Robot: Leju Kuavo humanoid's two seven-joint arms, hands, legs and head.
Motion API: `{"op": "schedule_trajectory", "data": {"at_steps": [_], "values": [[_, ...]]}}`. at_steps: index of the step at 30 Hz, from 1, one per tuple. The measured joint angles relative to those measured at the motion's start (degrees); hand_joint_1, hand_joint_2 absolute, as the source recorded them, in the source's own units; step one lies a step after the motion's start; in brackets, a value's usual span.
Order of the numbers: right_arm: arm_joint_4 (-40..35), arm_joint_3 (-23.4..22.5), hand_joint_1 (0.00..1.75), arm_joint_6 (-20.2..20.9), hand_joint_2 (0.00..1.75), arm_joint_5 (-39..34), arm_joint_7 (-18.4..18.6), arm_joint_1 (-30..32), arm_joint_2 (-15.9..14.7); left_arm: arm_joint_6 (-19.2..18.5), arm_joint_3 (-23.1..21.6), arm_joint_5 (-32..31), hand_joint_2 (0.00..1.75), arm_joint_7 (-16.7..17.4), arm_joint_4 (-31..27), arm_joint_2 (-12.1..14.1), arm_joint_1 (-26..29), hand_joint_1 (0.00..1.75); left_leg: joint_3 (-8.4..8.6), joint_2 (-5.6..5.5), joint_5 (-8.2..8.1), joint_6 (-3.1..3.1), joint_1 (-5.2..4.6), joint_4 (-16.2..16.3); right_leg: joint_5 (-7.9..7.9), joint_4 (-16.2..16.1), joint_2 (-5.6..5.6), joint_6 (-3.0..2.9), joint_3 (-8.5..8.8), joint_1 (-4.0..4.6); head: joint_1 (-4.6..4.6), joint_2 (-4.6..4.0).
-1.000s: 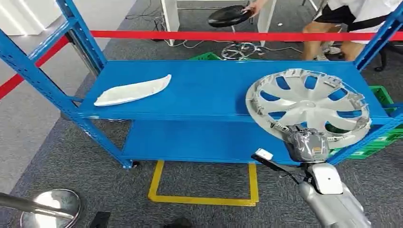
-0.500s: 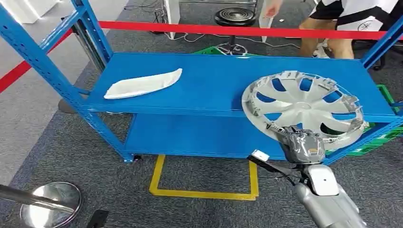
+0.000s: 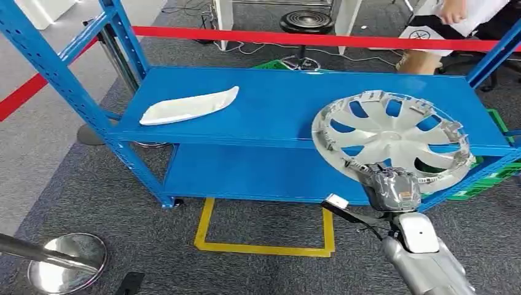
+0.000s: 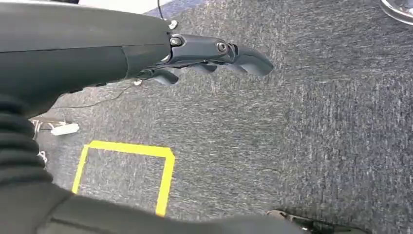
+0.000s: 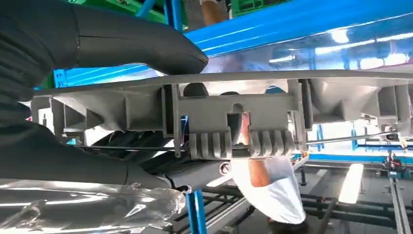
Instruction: Take the parts from the cabinet and place them on the table.
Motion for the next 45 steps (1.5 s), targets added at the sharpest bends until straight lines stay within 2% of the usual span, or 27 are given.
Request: {"op": "schedule_trajectory", "data": {"at_steps": [7, 14, 17, 23, 45], "values": [[-0.1, 0.0, 1.75, 0.0, 1.75, 0.1, 0.0, 0.3, 0.0, 0.0, 0.0, 0.0, 0.00, 0.0, 0.0, 0.0, 0.0, 0.00, -0.03, 0.01, 0.16, -0.16, 0.03, 0.0, 0.06, 0.2, 0.00, -0.10, -0.11, 0.02, -0.02, 0.00], [-0.4, 0.0, 1.75, 0.0, 1.75, 0.5, 0.5, 0.6, 0.0, 3.2, -1.2, -2.6, 0.00, 1.5, 0.0, 0.0, 0.1, 0.00, -0.04, 0.01, 0.17, -0.16, 0.03, 0.0, 0.09, 0.2, 0.00, -0.12, -0.12, 0.02, 0.00, 0.00], [-0.7, -0.1, 1.75, 0.0, 1.75, 0.7, 0.6, 0.7, 0.0, 3.7, -1.3, -1.1, 0.00, 0.1, 0.0, -0.1, 0.1, 0.00, -0.04, 0.01, 0.18, -0.15, 0.03, 0.0, 0.09, 0.2, 0.00, -0.12, -0.12, 0.02, -0.02, 0.00], [-1.3, -0.5, 1.75, 0.0, 1.75, 0.7, 0.5, 1.0, -0.2, 3.6, -1.2, -0.1, 0.00, -2.0, 0.0, -0.2, 0.1, 0.00, -0.05, 0.01, 0.18, -0.15, 0.03, 0.0, 0.09, 0.2, 0.00, -0.12, -0.13, 0.02, 0.00, 0.00], [-1.7, -1.0, 1.75, 0.0, 1.75, 0.7, 0.2, 1.5, -0.3, 2.5, -1.2, -0.1, 0.00, -2.0, 0.0, -0.3, 0.1, 0.00, -0.09, 0.01, 0.18, -0.15, 0.03, 0.0, 0.10, 0.2, 0.00, -0.12, -0.17, 0.02, 0.00, 0.00]]}}
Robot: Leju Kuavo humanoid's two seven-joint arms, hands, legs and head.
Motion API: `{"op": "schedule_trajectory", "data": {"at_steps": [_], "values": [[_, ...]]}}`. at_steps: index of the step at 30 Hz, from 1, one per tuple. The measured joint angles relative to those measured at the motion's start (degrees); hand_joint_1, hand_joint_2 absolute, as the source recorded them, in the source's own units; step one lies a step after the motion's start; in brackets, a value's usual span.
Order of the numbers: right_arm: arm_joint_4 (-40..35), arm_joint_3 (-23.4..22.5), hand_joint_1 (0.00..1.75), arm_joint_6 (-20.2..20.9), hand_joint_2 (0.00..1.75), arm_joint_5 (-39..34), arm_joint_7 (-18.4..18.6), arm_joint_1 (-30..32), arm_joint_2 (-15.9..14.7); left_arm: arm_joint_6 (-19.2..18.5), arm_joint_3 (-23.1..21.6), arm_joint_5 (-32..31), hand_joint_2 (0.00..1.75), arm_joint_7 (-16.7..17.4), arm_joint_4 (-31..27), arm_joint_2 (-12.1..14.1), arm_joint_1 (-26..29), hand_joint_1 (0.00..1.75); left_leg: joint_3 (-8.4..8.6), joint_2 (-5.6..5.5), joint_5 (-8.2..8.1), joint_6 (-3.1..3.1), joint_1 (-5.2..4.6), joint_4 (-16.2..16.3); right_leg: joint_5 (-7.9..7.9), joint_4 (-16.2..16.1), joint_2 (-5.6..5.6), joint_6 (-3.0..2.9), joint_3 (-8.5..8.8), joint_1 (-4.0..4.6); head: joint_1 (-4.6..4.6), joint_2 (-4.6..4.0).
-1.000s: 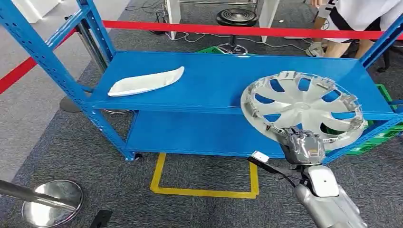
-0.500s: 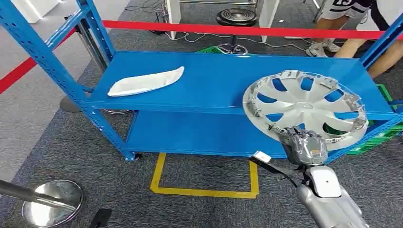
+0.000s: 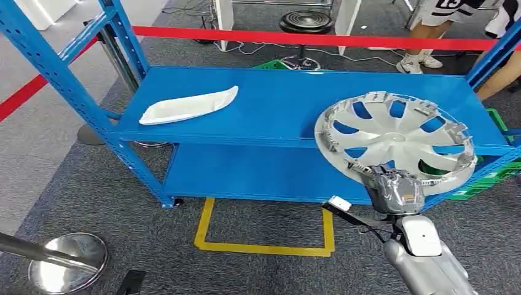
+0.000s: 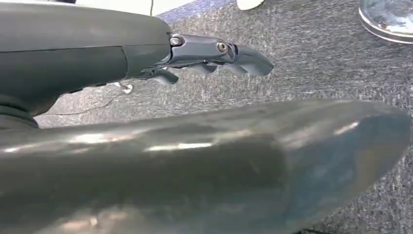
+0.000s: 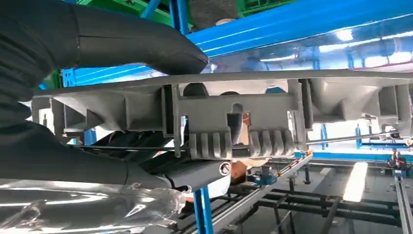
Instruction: Take the parts from the cabinet and place them on the table.
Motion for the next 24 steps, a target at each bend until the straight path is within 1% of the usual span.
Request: {"op": "schedule_trajectory", "data": {"at_steps": [24], "values": [[-0.3, -0.1, 1.75, 0.0, 1.75, 0.7, 0.2, 0.0, 0.0, 0.0, 0.0, 0.0, 0.00, 0.2, 0.0, 0.0, 0.0, 0.00, -0.01, 0.00, 0.00, 0.00, 0.00, 0.0, 0.00, 0.0, 0.00, 0.00, 0.00, 0.00, 0.00, 0.00]]}}
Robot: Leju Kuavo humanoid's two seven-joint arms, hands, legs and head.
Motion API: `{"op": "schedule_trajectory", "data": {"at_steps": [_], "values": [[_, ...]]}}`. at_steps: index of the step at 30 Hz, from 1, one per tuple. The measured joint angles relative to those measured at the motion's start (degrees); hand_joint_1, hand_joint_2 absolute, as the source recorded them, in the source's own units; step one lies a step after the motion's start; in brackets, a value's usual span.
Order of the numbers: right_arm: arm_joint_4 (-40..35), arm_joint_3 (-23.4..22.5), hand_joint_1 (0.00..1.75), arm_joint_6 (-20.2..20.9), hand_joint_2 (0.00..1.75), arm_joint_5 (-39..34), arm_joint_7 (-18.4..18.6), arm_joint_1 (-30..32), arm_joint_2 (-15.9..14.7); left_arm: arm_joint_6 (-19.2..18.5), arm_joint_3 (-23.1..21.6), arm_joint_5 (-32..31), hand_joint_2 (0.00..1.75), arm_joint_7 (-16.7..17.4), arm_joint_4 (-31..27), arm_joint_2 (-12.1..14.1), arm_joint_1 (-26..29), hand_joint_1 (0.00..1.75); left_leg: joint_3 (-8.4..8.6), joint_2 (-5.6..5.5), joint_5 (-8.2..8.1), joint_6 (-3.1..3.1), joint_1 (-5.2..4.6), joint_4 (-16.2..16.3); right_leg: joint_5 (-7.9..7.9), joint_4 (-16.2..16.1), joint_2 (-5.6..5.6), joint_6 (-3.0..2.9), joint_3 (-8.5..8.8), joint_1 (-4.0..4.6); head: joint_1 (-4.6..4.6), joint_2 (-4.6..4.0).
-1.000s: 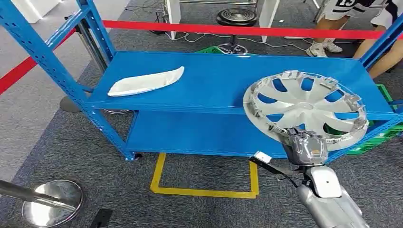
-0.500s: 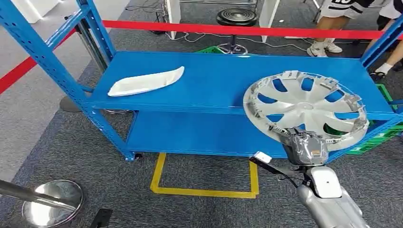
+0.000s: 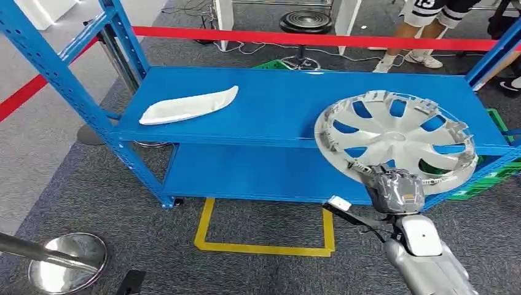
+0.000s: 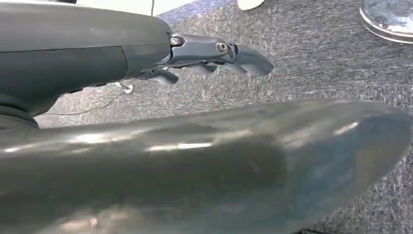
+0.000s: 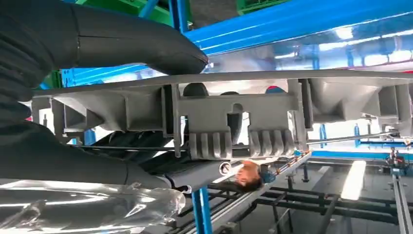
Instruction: Take the parts from the cabinet and place them on the table.
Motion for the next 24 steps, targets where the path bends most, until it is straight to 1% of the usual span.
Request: {"op": "schedule_trajectory", "data": {"at_steps": [24], "values": [[-0.5, -0.3, 1.75, 0.0, 1.75, 0.2, -0.2, 0.1, 0.0, 0.2, 0.0, 0.0, 0.00, 0.0, 0.0, 0.0, 0.0, 0.00, -0.01, 0.00, 0.00, 0.00, 0.00, 0.0, 0.00, 0.0, 0.00, 0.00, -0.01, 0.00, 0.00, 0.00]]}}
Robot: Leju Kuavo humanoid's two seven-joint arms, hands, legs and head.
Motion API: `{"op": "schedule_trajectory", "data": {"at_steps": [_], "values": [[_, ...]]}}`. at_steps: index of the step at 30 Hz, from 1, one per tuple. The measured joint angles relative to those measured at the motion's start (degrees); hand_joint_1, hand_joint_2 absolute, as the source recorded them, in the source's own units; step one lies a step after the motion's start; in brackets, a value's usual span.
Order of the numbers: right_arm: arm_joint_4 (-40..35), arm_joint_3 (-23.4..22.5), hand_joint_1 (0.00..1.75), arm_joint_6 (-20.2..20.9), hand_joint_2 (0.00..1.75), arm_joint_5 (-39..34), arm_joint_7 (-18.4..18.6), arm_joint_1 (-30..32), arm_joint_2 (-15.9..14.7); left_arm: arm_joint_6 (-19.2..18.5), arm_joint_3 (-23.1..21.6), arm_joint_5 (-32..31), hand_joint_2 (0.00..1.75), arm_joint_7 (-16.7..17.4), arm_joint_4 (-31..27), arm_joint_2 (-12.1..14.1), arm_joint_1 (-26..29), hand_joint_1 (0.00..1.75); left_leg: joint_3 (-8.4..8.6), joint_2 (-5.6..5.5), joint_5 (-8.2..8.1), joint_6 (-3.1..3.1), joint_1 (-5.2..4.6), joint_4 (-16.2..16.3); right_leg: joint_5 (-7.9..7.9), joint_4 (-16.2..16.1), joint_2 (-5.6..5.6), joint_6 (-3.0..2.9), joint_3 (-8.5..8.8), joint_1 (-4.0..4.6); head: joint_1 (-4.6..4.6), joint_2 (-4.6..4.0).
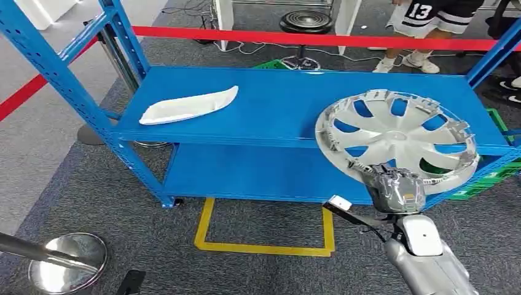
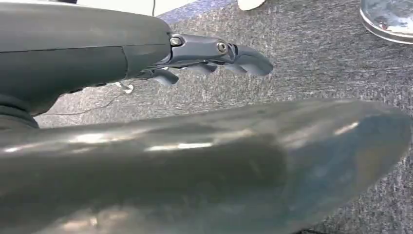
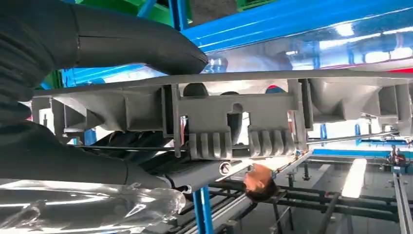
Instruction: Take the parts from the cabinet and place them on the table.
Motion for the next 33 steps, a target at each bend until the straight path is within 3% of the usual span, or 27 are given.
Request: {"op": "schedule_trajectory", "data": {"at_steps": [24, 33], "values": [[0.0, 0.0, 1.75, 0.0, 1.75, -0.1, 0.2, 0.0, 0.0, 0.0, 0.0, 0.5, 0.00, 0.2, 0.0, 0.0, 0.0, 0.00, -0.01, 0.00, 0.00, 0.00, 0.00, 0.0, 0.00, 0.0, 0.00, 0.00, -0.01, 0.00, -0.02, 0.00], [0.0, 0.1, 1.75, 0.0, 1.75, 0.2, 0.3, 0.0, 0.0, -1.7, 0.0, -0.3, 0.00, 0.8, 0.0, 0.1, 0.0, 0.00, -0.06, -0.01, -0.04, 0.03, -0.13, 0.0, 0.06, -0.1, -0.01, 0.08, 0.01, -0.07, -0.02, 0.00]]}}
